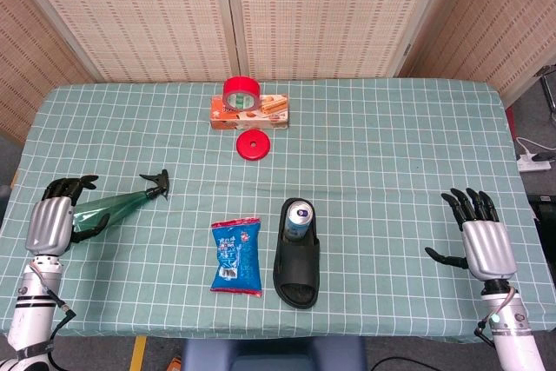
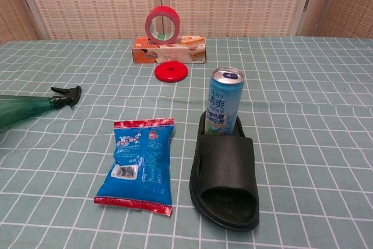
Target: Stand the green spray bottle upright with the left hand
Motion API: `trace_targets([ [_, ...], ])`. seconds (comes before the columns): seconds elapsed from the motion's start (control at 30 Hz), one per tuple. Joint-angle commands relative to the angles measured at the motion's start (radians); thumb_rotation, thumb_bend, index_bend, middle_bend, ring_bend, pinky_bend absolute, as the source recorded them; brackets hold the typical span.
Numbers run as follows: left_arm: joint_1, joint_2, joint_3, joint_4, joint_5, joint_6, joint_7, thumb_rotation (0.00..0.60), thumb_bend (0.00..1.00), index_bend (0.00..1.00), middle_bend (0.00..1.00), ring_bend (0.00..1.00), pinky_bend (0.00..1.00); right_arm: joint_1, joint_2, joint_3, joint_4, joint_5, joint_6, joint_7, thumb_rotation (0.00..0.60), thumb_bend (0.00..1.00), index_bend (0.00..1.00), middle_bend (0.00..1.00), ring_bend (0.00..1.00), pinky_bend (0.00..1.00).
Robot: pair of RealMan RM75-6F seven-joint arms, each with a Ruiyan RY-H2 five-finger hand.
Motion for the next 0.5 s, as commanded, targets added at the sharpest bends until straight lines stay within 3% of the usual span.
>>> trace_targets([
  [0.03,-0.003,-0.005,-0.001,0.001,-0.001,-0.001,0.007,0.600,0.25,0.23,0.32,0.19,0.15,-0.001,0.002,-0.001,0.000,0.002,-0.002,0.003,0.600,0.00,0.15,0.09,0.00,0.00],
  [0.33,-0.013,-0.018,-0.006,-0.016,-0.002,0.000,0.035,0.600,0.25,0.23,0.32,0.19,0.15,-0.009,0.010,-0.003,-0.001,-0.004,0.005,0.029,0.600,0.00,0.15,0.09,0.00,0.00],
  [0.5,-0.037,-0.025,-0.006,-0.080,-0.031,-0.016,0.151,0.600,0.25,0.24,0.33,0.20,0.16,-0.005,0.009,-0.003,-0.002,-0.004,-0.001,0.016,0.600,0.00,0.15,0.10,0.00,0.00],
])
